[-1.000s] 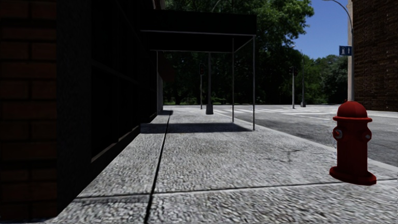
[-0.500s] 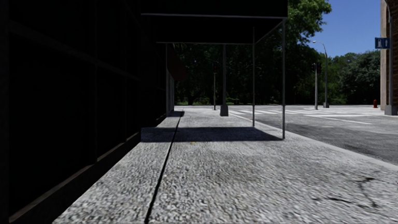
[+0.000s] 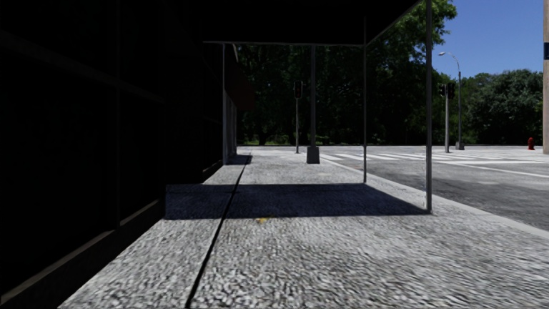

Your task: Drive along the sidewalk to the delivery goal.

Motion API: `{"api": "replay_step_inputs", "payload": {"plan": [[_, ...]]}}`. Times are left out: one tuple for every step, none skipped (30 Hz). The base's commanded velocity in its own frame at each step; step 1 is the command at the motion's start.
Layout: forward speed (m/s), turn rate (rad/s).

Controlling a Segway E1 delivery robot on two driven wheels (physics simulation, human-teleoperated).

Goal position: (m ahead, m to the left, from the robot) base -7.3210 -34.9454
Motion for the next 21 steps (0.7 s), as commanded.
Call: {"api": "replay_step_inputs", "payload": {"plan": [[2.0,0.0],[2.0,0.0],[2.0,0.0],[2.0,0.0],[2.0,0.0],[2.0,0.0],[2.0,0.0],[2.0,0.0],[2.0,0.0],[2.0,0.0],[2.0,0.0],[2.0,0.0],[2.0,0.0],[2.0,0.0],[2.0,0.0],[2.0,0.0],[2.0,0.0],[2.0,0.0],[2.0,0.0],[2.0,0.0],[2.0,0.0]]}}
